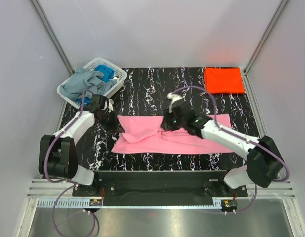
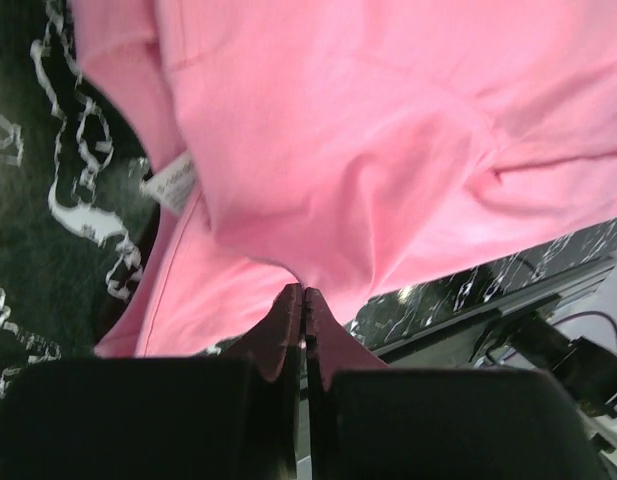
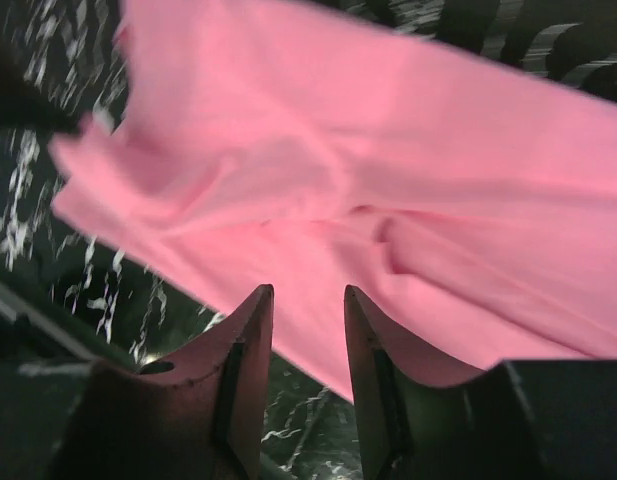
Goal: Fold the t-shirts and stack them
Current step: Fold the tshirt
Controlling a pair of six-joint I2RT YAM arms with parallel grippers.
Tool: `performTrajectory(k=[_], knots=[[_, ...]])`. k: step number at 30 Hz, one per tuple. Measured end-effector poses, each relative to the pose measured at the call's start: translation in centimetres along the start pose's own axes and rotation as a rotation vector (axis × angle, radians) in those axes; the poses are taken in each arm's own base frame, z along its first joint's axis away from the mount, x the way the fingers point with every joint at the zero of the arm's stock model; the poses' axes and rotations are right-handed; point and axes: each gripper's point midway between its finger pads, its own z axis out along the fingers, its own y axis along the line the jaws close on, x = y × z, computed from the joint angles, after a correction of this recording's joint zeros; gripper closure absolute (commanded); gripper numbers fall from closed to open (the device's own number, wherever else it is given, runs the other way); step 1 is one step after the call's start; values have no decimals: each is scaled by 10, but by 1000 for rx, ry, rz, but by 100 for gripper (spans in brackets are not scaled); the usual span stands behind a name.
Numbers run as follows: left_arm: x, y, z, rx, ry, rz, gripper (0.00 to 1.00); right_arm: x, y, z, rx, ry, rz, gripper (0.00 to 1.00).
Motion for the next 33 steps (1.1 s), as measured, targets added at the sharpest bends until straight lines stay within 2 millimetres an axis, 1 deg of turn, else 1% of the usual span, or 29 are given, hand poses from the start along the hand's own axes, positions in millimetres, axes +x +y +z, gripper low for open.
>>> performTrajectory(k=[3, 4, 5, 7, 10, 13, 17, 20, 25, 28, 33], knots=[[-14, -6, 6, 11, -4, -14, 99, 34, 54, 13, -118, 36, -206, 62], [-19, -8, 8, 15, -6, -17, 99, 45, 67, 16, -154, 45, -269, 62], [-24, -10, 9, 21, -9, -19, 99, 56, 77, 19, -185, 49, -325, 62], [-33, -14, 12, 29, -15, -29, 99, 70, 87, 24, -230, 52, -404, 62], [-48, -16, 16, 32, -19, -45, 99, 80, 91, 37, -260, 61, -478, 60], [-61, -17, 22, 38, -18, -56, 99, 95, 87, 54, -251, 94, -552, 58], [-69, -18, 31, 43, -8, -62, 99, 108, 90, 70, -243, 127, -654, 56], [-70, -17, 34, 43, 3, -69, 99, 107, 93, 75, -236, 122, -710, 56], [-69, -16, 36, 44, 9, -72, 99, 95, 93, 81, -206, 92, -773, 57], [-71, -16, 36, 43, 8, -72, 99, 92, 94, 86, -192, 88, -799, 57], [-74, -15, 40, 38, 9, -78, 99, 97, 90, 96, -168, 102, -831, 59]])
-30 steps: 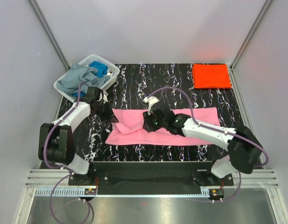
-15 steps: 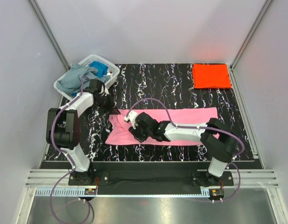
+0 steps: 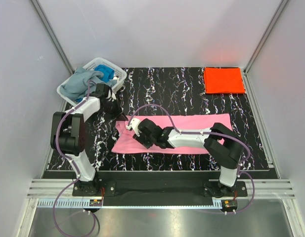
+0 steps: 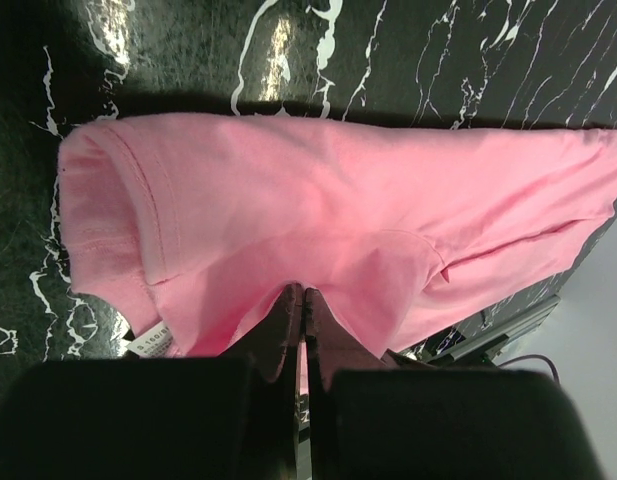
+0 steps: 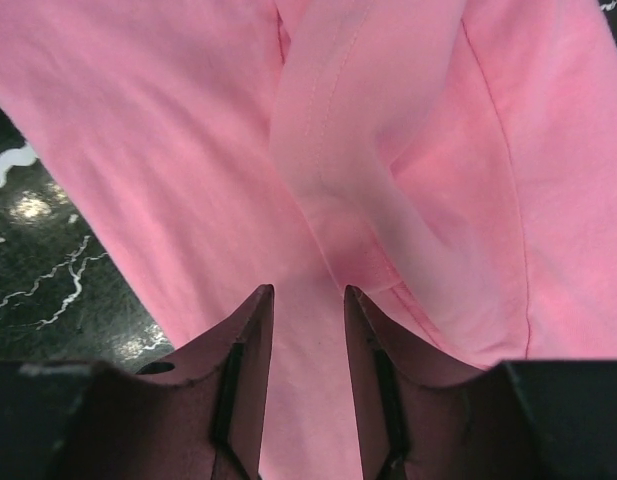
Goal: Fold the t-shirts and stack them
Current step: Fold the tshirt
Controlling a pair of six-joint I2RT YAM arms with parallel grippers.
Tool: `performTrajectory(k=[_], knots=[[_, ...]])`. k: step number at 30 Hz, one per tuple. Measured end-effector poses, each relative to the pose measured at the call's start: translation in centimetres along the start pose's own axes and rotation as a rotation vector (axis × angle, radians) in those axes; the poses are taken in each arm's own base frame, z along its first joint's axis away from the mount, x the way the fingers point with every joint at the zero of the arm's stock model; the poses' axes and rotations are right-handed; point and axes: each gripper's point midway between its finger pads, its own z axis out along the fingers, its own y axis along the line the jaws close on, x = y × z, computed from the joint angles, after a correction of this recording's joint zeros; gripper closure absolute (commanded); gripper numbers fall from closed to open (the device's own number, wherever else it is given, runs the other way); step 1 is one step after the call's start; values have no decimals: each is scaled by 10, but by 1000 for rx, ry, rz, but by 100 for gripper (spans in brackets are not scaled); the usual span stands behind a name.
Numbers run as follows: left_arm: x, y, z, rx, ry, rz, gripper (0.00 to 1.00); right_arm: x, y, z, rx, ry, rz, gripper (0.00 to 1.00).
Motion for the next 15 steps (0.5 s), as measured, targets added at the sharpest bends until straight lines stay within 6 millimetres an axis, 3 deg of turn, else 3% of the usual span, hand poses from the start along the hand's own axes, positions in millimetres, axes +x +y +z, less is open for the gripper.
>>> performTrajectory(k=[10, 15], knots=[[-9, -4, 2, 1, -9, -6, 100, 17, -9, 9, 53, 58, -32, 60], [-9, -3, 3, -2, -6, -8, 100, 20, -14, 10, 77, 68, -45, 69]])
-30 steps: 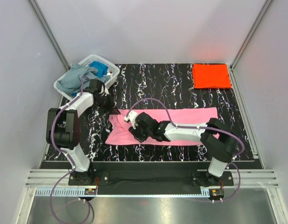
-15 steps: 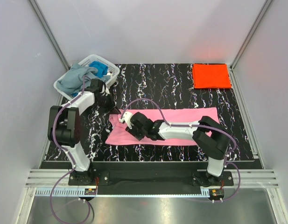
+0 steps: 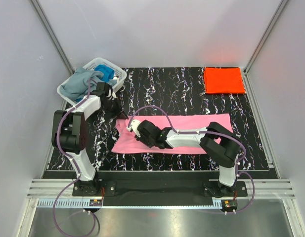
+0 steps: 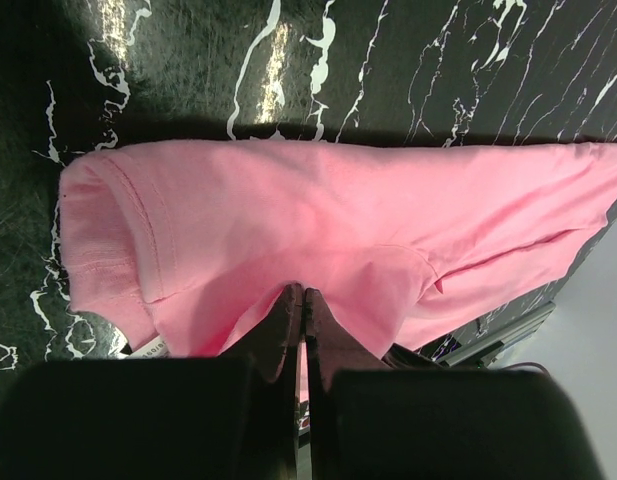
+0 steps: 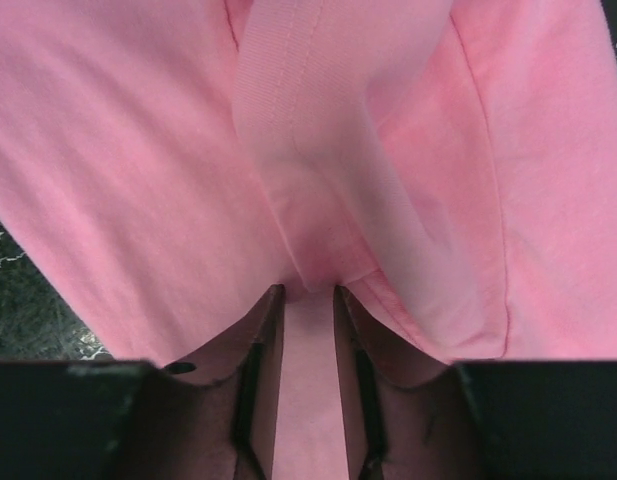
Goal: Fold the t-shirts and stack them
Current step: Fold the tshirt
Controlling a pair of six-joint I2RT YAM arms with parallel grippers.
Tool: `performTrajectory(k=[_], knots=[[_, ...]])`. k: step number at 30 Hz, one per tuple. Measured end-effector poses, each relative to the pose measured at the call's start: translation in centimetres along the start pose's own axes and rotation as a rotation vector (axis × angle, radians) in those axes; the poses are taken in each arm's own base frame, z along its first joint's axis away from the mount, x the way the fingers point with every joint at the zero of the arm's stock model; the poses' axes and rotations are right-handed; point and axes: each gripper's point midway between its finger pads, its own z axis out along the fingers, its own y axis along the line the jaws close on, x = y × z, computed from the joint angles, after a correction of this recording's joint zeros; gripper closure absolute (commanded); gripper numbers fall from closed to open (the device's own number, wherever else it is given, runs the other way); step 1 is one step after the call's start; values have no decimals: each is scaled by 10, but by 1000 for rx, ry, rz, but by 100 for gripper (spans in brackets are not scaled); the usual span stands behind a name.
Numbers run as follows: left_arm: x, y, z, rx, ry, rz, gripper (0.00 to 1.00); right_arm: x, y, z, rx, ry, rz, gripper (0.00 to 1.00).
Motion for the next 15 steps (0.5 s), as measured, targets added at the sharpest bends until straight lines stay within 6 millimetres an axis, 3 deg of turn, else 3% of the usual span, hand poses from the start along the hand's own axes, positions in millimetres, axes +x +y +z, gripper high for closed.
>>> performTrajectory(k=[5, 13, 15], knots=[[0, 1, 1, -2, 2, -1, 100, 0, -3, 0, 16, 1, -6, 76], [-1, 1, 1, -3, -1, -1, 100, 0, -5, 1, 25, 0, -9, 100], [-1, 1, 2, -3, -1, -2, 100, 0, -5, 2, 26, 0, -9, 100]])
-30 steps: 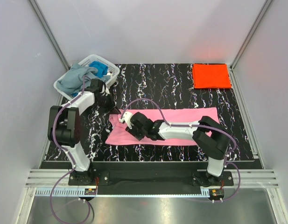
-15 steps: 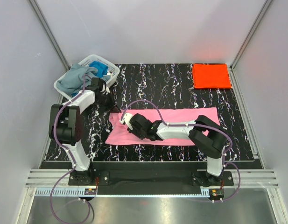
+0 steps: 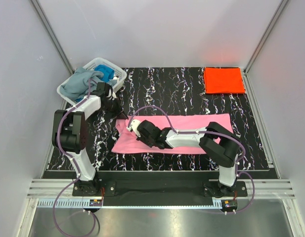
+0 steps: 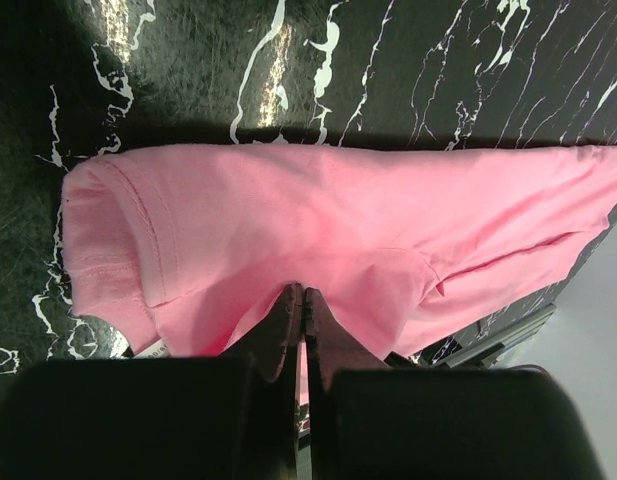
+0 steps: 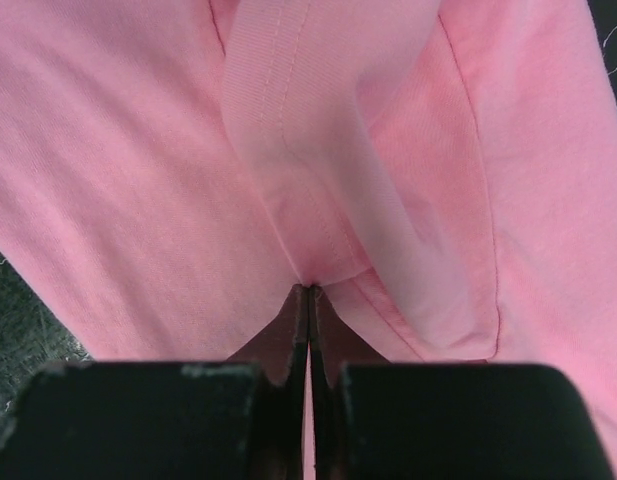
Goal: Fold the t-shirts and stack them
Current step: Fold the tshirt
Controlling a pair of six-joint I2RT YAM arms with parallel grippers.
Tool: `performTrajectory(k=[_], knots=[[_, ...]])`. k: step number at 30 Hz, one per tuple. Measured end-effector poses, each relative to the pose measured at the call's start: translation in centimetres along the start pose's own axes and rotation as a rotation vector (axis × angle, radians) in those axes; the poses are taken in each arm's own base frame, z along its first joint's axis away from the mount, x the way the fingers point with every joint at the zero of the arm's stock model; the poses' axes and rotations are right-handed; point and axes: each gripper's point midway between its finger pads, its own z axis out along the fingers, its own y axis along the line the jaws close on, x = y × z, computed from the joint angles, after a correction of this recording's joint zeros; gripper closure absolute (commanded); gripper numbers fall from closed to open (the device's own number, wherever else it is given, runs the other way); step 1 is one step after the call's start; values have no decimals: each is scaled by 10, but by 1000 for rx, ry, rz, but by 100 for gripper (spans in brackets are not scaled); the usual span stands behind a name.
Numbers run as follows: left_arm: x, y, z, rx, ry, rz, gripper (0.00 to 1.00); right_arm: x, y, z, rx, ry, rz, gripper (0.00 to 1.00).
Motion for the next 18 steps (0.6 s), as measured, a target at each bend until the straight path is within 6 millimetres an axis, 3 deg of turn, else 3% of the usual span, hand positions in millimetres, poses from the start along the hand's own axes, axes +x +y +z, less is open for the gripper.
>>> performTrajectory(k=[9, 18], knots=[[-1, 2, 1, -8, -2, -4, 100, -4, -1, -1, 4, -16, 4, 100], [3, 2, -10, -30, -44, 14, 100, -34, -10, -30, 16, -110, 40, 100]])
